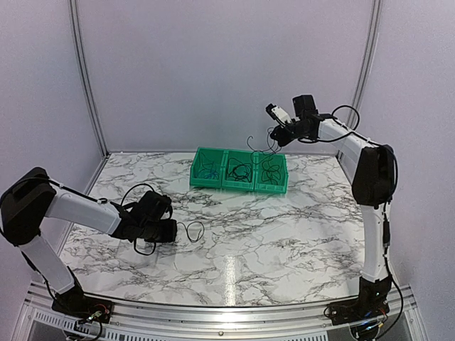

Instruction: Untangle the cables

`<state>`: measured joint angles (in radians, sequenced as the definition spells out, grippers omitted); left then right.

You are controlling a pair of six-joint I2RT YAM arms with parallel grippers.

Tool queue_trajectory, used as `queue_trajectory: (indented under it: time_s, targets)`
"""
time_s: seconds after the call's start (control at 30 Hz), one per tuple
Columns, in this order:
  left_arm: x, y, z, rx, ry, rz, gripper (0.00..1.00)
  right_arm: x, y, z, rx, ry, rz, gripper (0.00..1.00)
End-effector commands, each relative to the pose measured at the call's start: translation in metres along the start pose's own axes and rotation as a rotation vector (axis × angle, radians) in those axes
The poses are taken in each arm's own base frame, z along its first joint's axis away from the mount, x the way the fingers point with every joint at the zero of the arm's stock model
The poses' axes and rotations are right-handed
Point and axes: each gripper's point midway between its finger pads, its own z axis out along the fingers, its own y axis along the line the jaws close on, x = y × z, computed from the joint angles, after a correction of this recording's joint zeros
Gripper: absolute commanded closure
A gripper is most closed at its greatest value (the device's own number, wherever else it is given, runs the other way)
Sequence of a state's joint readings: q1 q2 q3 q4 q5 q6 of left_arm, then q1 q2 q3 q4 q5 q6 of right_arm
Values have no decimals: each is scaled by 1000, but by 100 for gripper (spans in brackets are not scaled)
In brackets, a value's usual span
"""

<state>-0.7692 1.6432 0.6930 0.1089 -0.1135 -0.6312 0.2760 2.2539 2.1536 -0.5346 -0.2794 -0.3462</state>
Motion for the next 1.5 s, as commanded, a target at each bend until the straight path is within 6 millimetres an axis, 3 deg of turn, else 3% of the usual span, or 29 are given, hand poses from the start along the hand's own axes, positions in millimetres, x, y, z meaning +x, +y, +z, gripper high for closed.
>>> queue_trajectory:
  time_s: [0.0, 0.13, 0.33, 0.57, 0.83, 0.97, 1.2, 1.47]
  targets:
    - [58, 31, 11, -95, 203, 14, 100, 15, -25, -2, 38, 7, 53, 100]
    - [61, 32, 13, -98, 216, 20, 100, 34, -32, -2, 46, 46, 54, 100]
    - [59, 26, 18, -72, 204, 18, 100, 55, -18, 6, 5, 102, 40, 100]
    - [62, 28, 19, -71, 206, 17, 100, 81, 7, 31, -30, 209, -10, 100]
    - [62, 28, 17, -67, 201, 14, 100, 100, 11, 47, -10, 273, -2, 100]
    - [63, 28, 18, -66, 203, 11, 100, 99, 12, 40, -14, 290, -2, 92]
    - [64, 25, 22, -58, 207, 11, 100, 75, 13, 1, 17, 281, -10, 64]
    - [59, 18, 23, -32, 201, 21, 100, 68, 30, -35, -25, 317, -4, 52]
